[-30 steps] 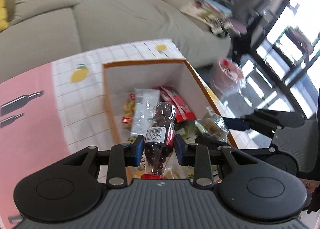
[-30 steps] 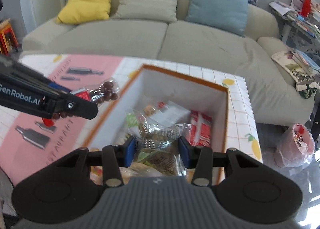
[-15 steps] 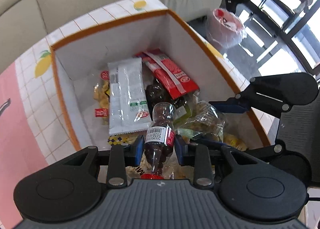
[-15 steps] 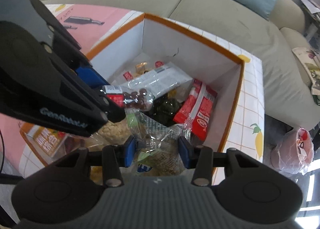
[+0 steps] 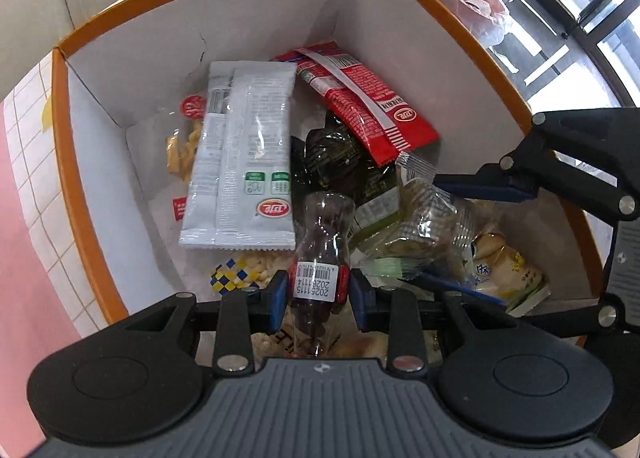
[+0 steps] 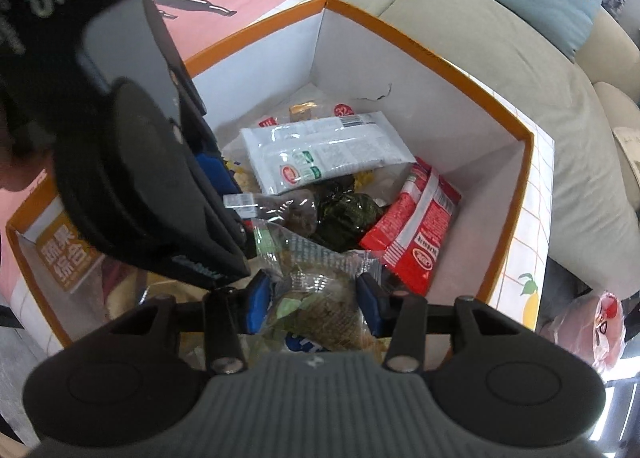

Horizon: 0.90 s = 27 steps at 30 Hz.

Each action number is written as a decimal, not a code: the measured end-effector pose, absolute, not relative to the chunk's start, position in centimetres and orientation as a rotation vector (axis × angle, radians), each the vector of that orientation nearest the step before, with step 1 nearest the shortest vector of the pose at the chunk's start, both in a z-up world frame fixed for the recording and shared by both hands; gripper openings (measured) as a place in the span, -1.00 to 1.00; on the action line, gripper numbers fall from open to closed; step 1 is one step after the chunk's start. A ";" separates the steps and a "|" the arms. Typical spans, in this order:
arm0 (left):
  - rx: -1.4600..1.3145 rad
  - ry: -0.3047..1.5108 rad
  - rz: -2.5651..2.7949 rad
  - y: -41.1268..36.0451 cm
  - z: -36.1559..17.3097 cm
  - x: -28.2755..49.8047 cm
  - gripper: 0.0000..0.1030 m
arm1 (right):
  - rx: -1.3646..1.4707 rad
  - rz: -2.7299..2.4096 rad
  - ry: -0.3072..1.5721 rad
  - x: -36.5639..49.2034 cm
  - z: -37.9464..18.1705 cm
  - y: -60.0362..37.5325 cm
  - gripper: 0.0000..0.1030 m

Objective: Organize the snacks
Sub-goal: 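Lower both snacks into the box and open both tools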

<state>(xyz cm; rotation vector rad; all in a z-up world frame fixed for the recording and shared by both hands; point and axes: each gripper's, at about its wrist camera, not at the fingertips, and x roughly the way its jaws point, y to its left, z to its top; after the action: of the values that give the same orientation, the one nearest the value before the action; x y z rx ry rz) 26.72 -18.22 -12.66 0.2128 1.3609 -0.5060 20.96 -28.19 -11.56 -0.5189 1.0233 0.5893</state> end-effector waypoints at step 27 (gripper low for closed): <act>0.020 1.130 -0.480 -11.6 -3.1 23.0 0.50 | -0.484 0.617 1.148 21.2 -12.4 -26.2 -0.07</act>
<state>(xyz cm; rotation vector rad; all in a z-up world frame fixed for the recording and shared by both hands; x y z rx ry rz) 22.97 -11.59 -3.08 0.0197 1.1305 -0.4803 21.18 -26.20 -12.39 -0.4836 1.1480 0.6170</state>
